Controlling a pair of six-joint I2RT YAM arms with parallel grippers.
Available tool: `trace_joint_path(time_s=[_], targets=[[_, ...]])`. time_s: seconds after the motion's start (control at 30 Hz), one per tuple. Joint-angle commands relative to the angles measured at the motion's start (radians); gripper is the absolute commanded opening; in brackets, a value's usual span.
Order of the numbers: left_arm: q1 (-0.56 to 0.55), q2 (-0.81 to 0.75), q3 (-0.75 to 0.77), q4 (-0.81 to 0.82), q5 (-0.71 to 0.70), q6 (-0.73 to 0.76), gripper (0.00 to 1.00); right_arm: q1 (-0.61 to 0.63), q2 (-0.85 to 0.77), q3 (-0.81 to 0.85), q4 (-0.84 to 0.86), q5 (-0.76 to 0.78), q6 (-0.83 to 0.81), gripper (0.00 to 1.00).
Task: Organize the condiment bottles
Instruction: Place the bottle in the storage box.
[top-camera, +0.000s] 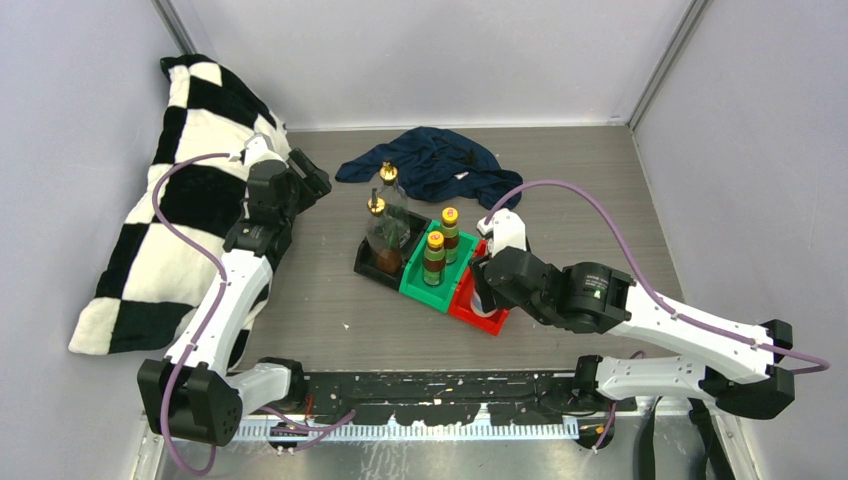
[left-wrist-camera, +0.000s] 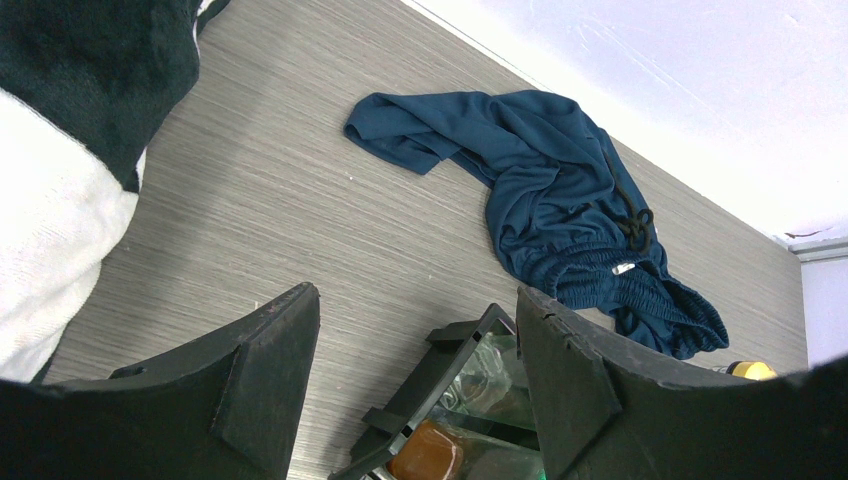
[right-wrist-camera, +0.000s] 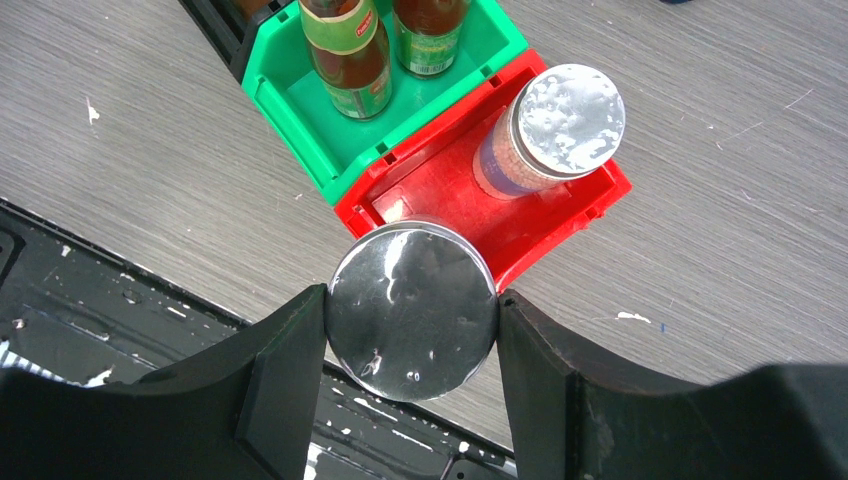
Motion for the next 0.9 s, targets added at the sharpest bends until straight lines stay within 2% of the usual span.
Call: trace_joint_path(time_s=[0.0,0.5,0.87], targets=[[-0.006,-0.011,0.003,0.038,-0.009,0.01,0.73,0.004,0.002,0.0,0.081,0.051,-0.003,0.01],[-0.011,-0.013,0.003,0.038,-0.011,0.012,0.73,0.0,0.018,-0.021,0.107,0.073,-0.007,0.01],[-0.013,-0.015,0.003,0.036,-0.014,0.013,0.73,-0.074,0.017,-0.062,0.156,0.013,-0.03,0.01]])
